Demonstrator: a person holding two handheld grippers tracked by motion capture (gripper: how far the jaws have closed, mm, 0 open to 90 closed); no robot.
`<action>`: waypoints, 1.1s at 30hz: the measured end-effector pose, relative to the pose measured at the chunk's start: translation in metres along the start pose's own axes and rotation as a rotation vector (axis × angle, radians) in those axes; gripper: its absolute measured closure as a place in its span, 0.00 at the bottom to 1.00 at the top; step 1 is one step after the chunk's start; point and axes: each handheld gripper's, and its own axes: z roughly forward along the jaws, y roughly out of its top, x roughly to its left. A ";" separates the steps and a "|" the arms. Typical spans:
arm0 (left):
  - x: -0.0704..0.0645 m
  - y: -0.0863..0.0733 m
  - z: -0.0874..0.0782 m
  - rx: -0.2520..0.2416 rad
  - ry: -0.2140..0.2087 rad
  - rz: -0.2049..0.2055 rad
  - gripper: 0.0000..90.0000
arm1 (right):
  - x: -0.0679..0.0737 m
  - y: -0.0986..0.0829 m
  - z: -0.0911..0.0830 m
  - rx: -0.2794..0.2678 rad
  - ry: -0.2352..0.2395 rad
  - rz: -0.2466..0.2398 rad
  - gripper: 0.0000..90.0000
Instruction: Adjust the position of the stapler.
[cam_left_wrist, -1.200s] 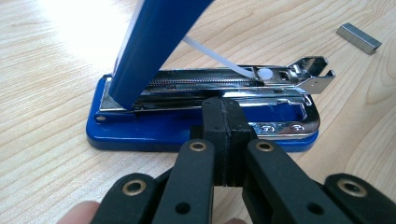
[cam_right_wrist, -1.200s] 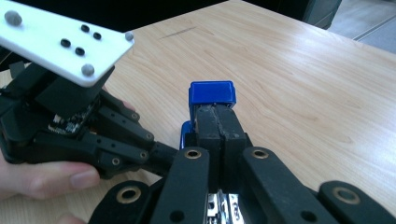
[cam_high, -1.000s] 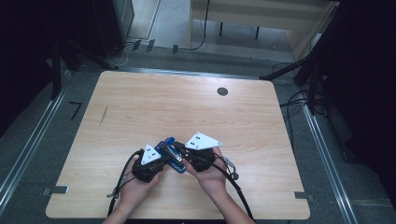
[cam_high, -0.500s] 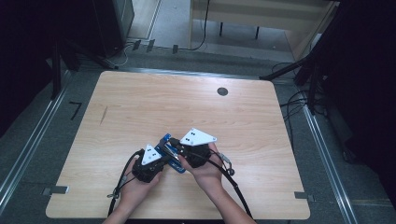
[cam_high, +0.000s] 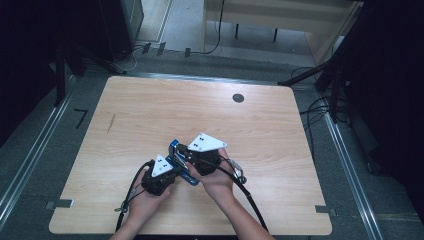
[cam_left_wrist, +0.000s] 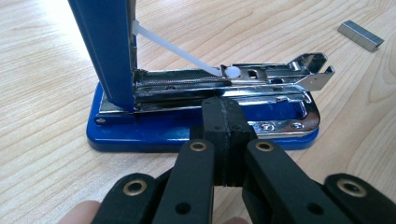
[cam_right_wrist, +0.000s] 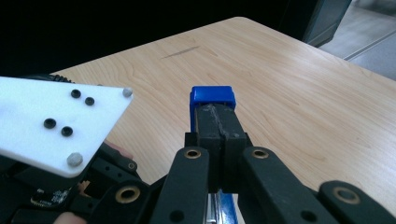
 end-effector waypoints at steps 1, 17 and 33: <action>0.000 0.000 0.000 0.000 0.000 0.000 1.00 | 0.000 0.001 0.001 0.001 0.002 0.000 1.00; 0.000 0.000 0.000 -0.003 0.004 0.008 1.00 | 0.000 0.008 0.013 -0.006 0.003 -0.007 1.00; 0.000 0.000 0.000 -0.004 0.004 0.012 1.00 | 0.001 0.018 0.031 0.004 0.002 -0.044 1.00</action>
